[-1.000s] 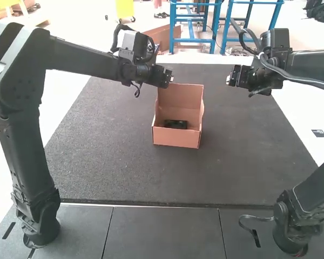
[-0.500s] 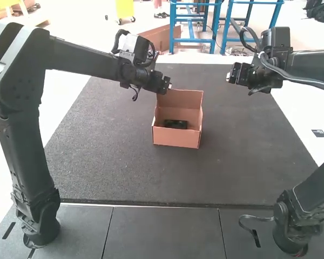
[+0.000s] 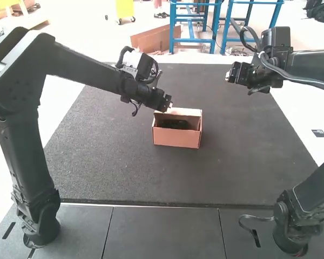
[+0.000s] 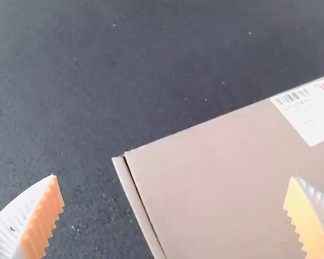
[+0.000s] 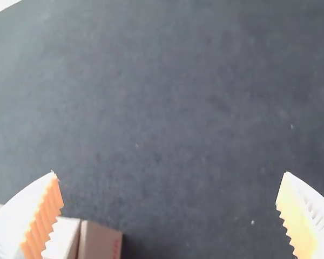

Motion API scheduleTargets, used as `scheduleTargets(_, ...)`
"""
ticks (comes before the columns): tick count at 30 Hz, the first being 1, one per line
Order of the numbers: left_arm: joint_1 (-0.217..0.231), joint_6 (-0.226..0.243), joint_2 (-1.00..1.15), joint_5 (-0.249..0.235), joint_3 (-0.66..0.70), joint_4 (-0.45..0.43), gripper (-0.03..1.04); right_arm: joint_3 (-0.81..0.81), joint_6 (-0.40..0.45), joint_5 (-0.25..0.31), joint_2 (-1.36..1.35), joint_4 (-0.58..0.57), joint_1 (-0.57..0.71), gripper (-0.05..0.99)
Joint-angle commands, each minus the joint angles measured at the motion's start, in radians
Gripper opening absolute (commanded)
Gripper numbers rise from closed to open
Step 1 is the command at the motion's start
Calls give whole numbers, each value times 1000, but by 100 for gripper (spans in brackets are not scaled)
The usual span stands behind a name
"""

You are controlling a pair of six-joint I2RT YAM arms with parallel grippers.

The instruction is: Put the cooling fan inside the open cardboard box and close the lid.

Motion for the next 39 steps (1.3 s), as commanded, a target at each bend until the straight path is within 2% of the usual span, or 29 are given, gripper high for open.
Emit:
scheduleTargets(1, -7, -8, -20, 11, -19, 21, 97, -10, 6, -13, -22, 2, -21, 91)
scheduleTargets(7, -7, -6, -20, 11, -82, 62, 97, -7, 3, -13, -22, -1, -16, 91)
scheduleTargets(15, -4, 6, -14, 10, -167, 162, 97, -7, -2, -14, -22, -27, -16, 91)
scheduleTargets(22, -1, 9, -20, 13, -184, 177, 97, -2, -27, -14, -22, -38, -12, 91)
scheduleTargets(30, 52, 34, -198, 15, 22, 54, 97, 18, -31, -16, -22, -46, -10, 91)
scheduleTargets(32, 64, 38, -231, 67, 65, 21, 97, 22, -30, -14, -22, -44, -9, 91)
scheduleTargets(33, 67, 37, -242, 73, 79, 5, 97, 27, -30, -14, -21, -46, -9, 91)
scheduleTargets(36, 68, 32, -276, 70, 97, -41, 97, 31, -28, -21, -25, -61, -9, 91)
scheduleTargets(39, 71, 31, -330, 39, 85, -62, 97, 36, -33, -19, -57, -52, -12, 91)
